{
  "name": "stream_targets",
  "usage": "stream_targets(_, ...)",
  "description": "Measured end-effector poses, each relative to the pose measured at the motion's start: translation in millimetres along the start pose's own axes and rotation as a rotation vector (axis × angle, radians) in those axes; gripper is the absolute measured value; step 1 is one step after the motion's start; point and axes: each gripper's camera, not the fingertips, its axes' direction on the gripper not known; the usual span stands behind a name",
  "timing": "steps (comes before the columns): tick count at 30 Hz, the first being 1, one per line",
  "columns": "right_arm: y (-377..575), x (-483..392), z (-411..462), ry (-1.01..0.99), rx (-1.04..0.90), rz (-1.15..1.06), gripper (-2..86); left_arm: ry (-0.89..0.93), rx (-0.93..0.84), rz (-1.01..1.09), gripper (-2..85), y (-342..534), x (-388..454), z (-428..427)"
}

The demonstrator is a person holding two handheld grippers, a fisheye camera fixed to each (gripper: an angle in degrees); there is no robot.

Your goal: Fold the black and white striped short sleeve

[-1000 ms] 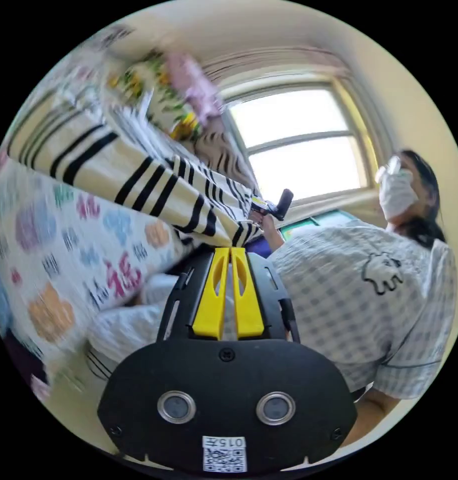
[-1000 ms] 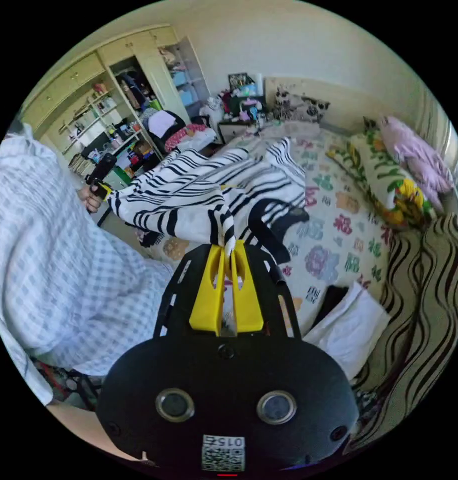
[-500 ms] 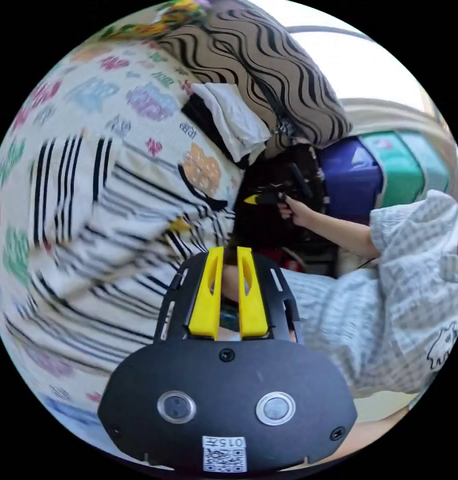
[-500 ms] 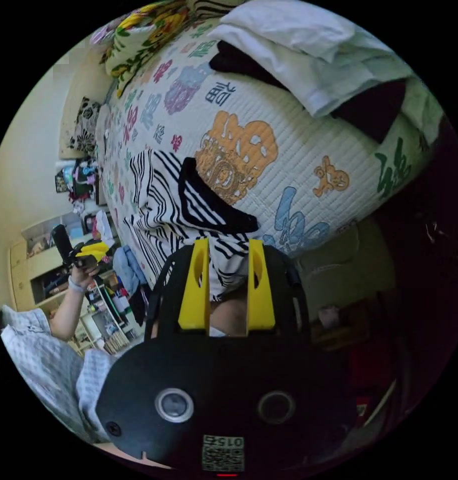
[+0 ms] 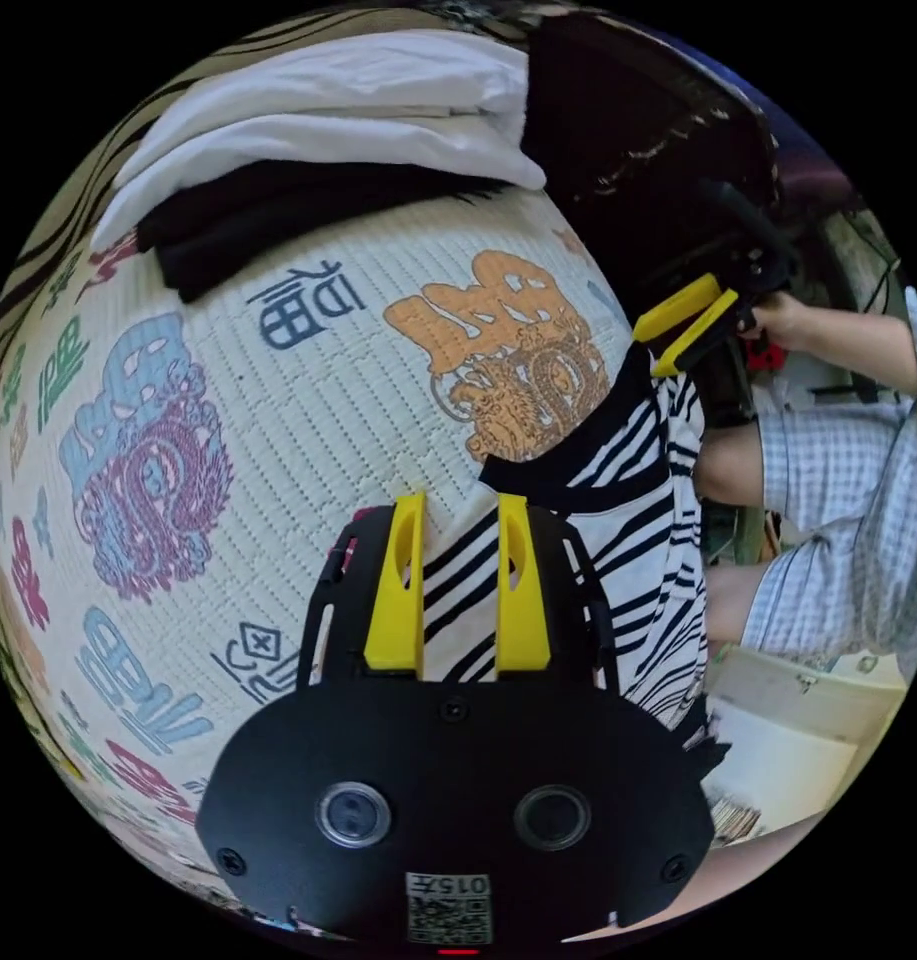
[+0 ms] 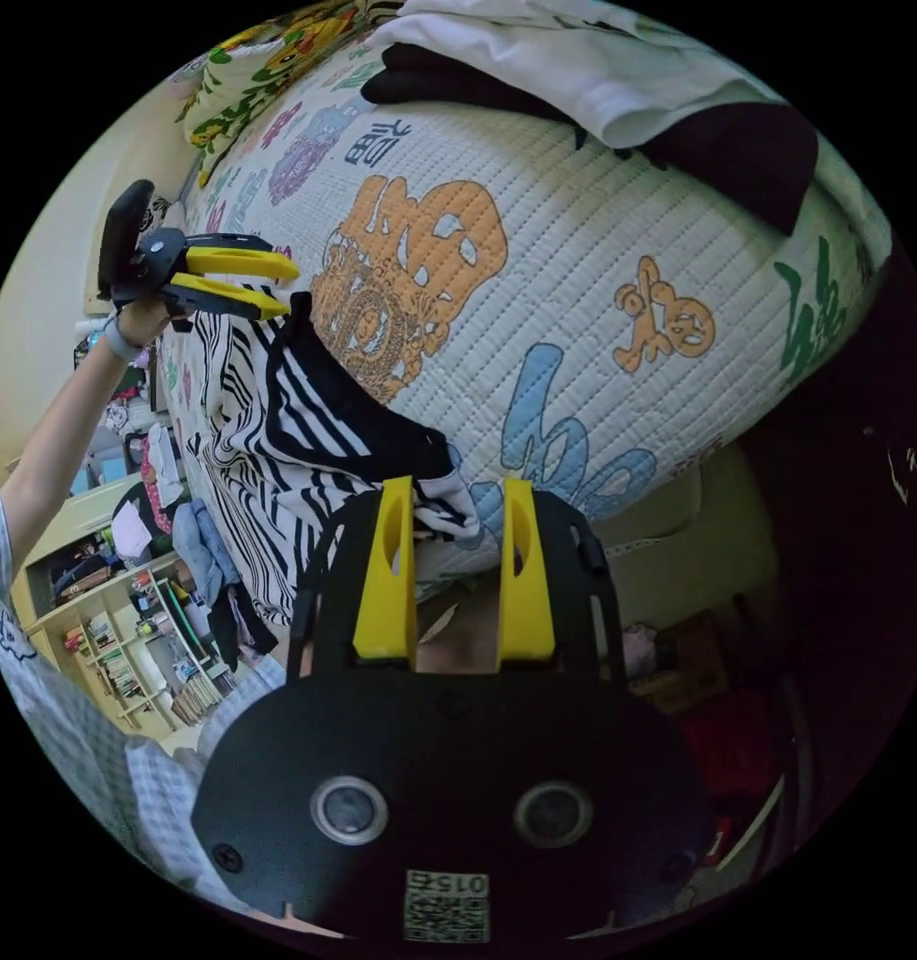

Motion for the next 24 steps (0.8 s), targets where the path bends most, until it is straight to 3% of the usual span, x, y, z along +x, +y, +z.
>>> stream_targets(5,19,1,0,0.045,-0.003,-0.008,9.6,0.062,-0.093,0.069,6.4,-15,31,-1)
stream_targets(9,37,0,-1,-0.039,-0.019,-0.056,3.2,-0.027,-0.152,0.1,1.4,-16,74,3)
stream_targets(12,56,-7,-6,-0.037,-0.03,-0.07,1.2,-0.07,-0.055,0.016,0.8,-3,102,-20)
stream_targets(18,124,-60,-98,-0.112,0.205,-0.21,0.0,-0.28,0.247,-0.201,0.4,85,220,-138)
stream_targets(24,236,-192,-205,0.005,0.388,-0.604,-0.2,-0.599,0.391,-0.348,0.4,188,413,-254)
